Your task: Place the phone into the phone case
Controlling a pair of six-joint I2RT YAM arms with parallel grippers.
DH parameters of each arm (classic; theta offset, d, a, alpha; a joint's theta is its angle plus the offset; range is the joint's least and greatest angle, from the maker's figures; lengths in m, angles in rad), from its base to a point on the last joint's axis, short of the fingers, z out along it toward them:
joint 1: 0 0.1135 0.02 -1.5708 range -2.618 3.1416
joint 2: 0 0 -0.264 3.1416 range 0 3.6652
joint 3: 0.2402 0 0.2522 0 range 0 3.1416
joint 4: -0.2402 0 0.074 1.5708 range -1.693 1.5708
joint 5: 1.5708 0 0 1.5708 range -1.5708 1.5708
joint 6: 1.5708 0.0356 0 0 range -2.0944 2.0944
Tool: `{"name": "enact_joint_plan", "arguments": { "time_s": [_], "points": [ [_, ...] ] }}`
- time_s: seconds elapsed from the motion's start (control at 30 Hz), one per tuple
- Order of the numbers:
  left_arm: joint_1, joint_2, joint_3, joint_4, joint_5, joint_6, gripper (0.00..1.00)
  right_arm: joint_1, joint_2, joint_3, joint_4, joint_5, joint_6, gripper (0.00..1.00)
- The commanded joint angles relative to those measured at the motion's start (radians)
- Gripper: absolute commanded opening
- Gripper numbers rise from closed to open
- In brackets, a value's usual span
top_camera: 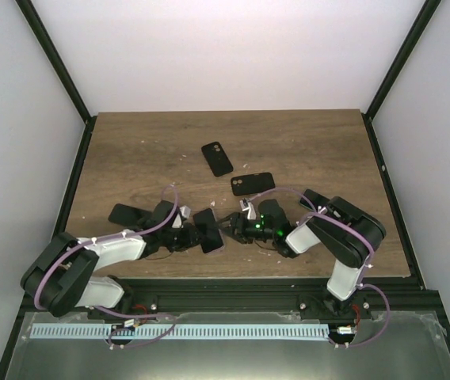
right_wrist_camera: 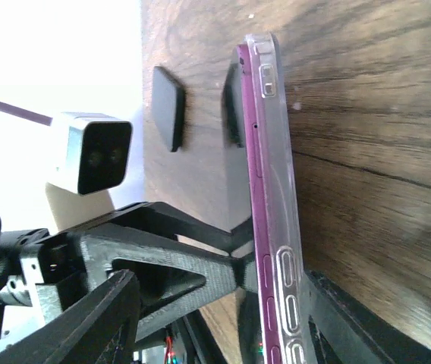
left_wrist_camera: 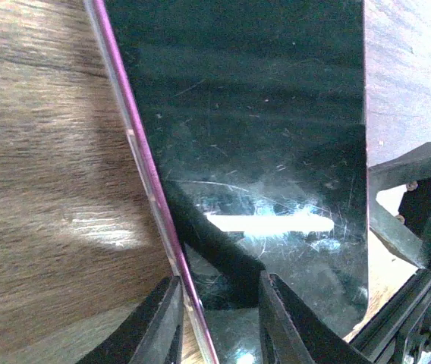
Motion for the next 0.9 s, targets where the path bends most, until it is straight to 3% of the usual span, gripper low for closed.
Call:
{"name": "enact_joint_plan", "arguments": {
  "time_s": [0.0,0.2,0.5,0.6,0.73,0.87],
  "points": [
    [-0.009,0.003,-0.032,-0.099,-0.041,0.022,0.31,0.056,-0.007,0.047,0.175,-0.134,0.022,0.58],
    [0.001,-0.019,-0.032,-0.118,-0.053,0.039,0.26,0.063,0.034,0.068,0.108,-0.123,0.001,0.57],
    [0.005,-0.007,-0.026,-0.125,-0.059,0.053,0.24,0.087,0.084,0.128,0.103,-0.179,-0.007,0.40],
    [0.005,0.008,-0.021,-0.128,-0.064,0.058,0.23,0.093,0.081,0.141,0.097,-0.203,-0.013,0.40],
    [0.004,-0.005,-0.023,-0.134,-0.073,0.059,0.23,0.096,0.049,0.183,-0.161,-0.160,-0.117,0.40],
    [0.005,-0.018,-0.017,-0.144,-0.073,0.062,0.23,0.096,0.036,0.198,-0.275,-0.144,-0.188,0.42]
  ]
}}
